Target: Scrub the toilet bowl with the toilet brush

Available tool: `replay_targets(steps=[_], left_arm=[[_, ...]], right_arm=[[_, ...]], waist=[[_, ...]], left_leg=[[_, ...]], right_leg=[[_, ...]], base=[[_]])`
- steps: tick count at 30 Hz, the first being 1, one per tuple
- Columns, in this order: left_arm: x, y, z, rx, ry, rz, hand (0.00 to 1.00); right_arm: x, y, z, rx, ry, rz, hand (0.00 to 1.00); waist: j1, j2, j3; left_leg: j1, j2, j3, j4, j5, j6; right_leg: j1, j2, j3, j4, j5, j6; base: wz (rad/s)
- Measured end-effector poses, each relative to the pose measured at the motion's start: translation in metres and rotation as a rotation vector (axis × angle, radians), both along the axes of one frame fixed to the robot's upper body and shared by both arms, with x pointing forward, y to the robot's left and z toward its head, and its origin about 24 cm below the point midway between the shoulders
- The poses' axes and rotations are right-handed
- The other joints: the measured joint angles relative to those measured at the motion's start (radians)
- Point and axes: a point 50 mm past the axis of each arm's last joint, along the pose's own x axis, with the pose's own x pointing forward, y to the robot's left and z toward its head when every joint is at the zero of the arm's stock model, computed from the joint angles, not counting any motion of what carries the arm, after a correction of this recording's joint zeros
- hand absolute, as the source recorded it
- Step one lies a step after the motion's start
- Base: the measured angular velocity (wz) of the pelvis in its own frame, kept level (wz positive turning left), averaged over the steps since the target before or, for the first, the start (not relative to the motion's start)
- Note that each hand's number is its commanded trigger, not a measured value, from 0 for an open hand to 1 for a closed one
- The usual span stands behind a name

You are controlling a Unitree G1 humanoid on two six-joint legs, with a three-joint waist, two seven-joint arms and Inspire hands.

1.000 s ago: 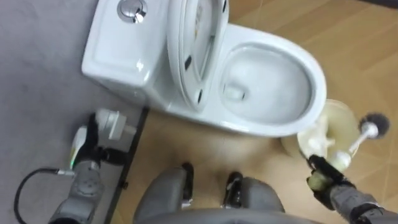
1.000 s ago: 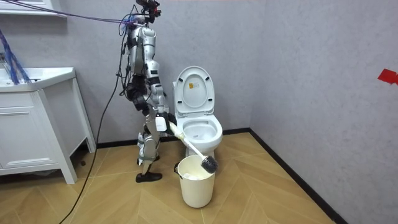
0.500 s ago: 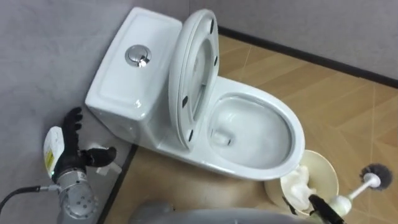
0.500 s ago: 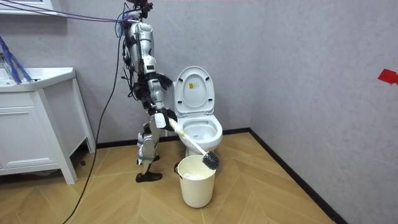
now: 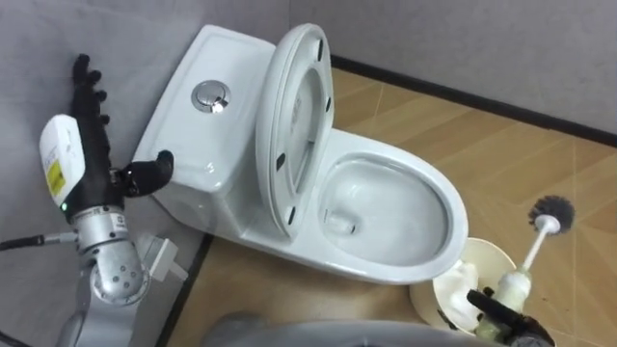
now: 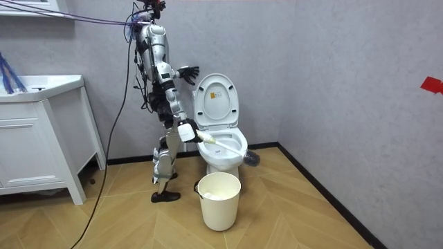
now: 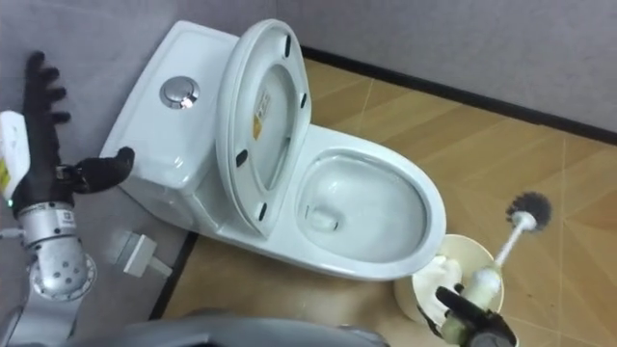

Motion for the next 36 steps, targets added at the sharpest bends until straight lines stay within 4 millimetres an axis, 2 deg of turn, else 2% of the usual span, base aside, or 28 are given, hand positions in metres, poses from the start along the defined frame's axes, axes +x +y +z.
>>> replay_targets(steps=[5, 8, 9, 10, 14, 16, 20, 21, 26, 31, 33, 36], left_arm=[[0.000, -0.005, -0.006, 0.121, 0.064, -0.070, 0.00], [-0.003, -0.011, -0.018, 0.120, 0.139, -0.116, 0.00], [-0.005, -0.014, -0.027, 0.115, 0.186, -0.139, 0.00], [-0.008, -0.017, -0.035, 0.111, 0.241, -0.170, 0.00], [-0.014, -0.024, -0.051, 0.101, 0.391, -0.263, 0.00], [-0.018, -0.026, -0.061, 0.093, 0.463, -0.300, 0.00], [-0.016, -0.025, -0.062, 0.105, 0.485, -0.327, 0.00], [-0.016, -0.024, -0.061, 0.115, 0.493, -0.336, 0.00], [0.001, -0.024, -0.059, 0.144, 0.492, -0.371, 0.00], [0.035, -0.027, -0.050, 0.170, 0.448, -0.407, 0.00], [0.044, -0.028, -0.047, 0.192, 0.435, -0.426, 0.00], [0.053, -0.025, -0.044, 0.261, 0.422, -0.455, 0.00]], right_arm=[[0.003, 0.004, -0.001, 0.001, 0.030, 0.181, 1.00], [0.006, 0.004, 0.000, -0.001, 0.032, 0.241, 1.00], [0.011, 0.003, 0.001, -0.013, 0.034, 0.279, 1.00], [0.015, 0.003, 0.001, -0.018, 0.033, 0.311, 1.00], [0.026, 0.005, 0.003, -0.026, 0.046, 0.456, 1.00], [0.041, 0.004, 0.007, -0.047, 0.035, 0.561, 1.00], [0.054, -0.008, 0.015, -0.115, 0.040, 0.678, 1.00], [0.062, -0.010, 0.018, -0.146, 0.046, 0.737, 1.00], [0.099, -0.012, 0.033, -0.263, 0.045, 0.946, 1.00], [0.135, -0.006, 0.047, -0.396, 0.038, 1.137, 1.00], [0.141, -0.007, 0.051, -0.450, 0.064, 1.209, 1.00], [0.149, -0.008, 0.056, -0.541, 0.100, 1.311, 1.00]], waist=[[-0.009, 0.005, 0.0016], [-0.007, 0.004, 0.0022], [-0.007, 0.010, 0.0008], [-0.009, 0.007, 0.0028], [-0.028, -0.001, 0.0007], [-0.038, -0.004, 0.0007], [-0.034, -0.007, 0.0025], [-0.032, 0.002, -0.0017], [-0.028, 0.006, 0.0012], [-0.007, 0.018, 0.0084], [0.000, 0.021, 0.0125], [0.011, 0.023, 0.0124]], left_leg=[[0.010, 0.001, 0.006, -0.006, 0.000, 0.000], [0.013, 0.002, 0.019, -0.008, 0.000, 0.000], [0.012, 0.002, 0.027, -0.008, 0.000, 0.001], [0.011, 0.003, 0.031, -0.013, 0.001, 0.001], [0.011, 0.003, 0.034, -0.024, 0.002, 0.001], [0.009, 0.004, 0.040, -0.022, 0.002, 0.001], [0.011, 0.003, 0.050, -0.024, 0.005, 0.004], [0.010, 0.003, 0.055, -0.025, 0.005, 0.004], [-0.034, 0.003, 0.056, -0.012, 0.013, 0.007], [-0.137, 0.003, 0.064, 0.033, 0.027, 0.014], [-0.172, 0.002, 0.063, 0.039, 0.034, 0.017], [-0.221, 0.003, 0.068, 0.038, 0.050, 0.019]], right_leg=[[0.006, -0.001, -0.001, 0.001, 0.000, 0.000], [0.000, -0.001, 0.021, 0.005, 0.000, 0.000], [0.000, -0.002, 0.025, 0.006, 0.000, 0.000], [-0.002, -0.002, 0.028, 0.006, 0.000, 0.000], [-0.012, -0.003, 0.026, 0.006, 0.000, 0.001], [-0.013, -0.003, 0.030, 0.006, 0.001, 0.001], [-0.016, -0.005, 0.040, 0.006, 0.002, 0.003], [-0.022, -0.005, 0.045, 0.006, 0.002, 0.003], [-0.075, -0.011, 0.047, 0.042, 0.002, 0.003], [-0.185, -0.020, 0.054, 0.101, 0.004, 0.000], [-0.219, -0.023, 0.051, 0.114, 0.008, -0.001], [-0.268, -0.022, 0.052, 0.112, 0.026, -0.004]], base=[[-0.03], [-0.13], [-0.17], [-0.14], [-0.02], [-0.08], [-0.05], [-0.10], [-0.01], [-0.03], [0.02], [-0.04]])
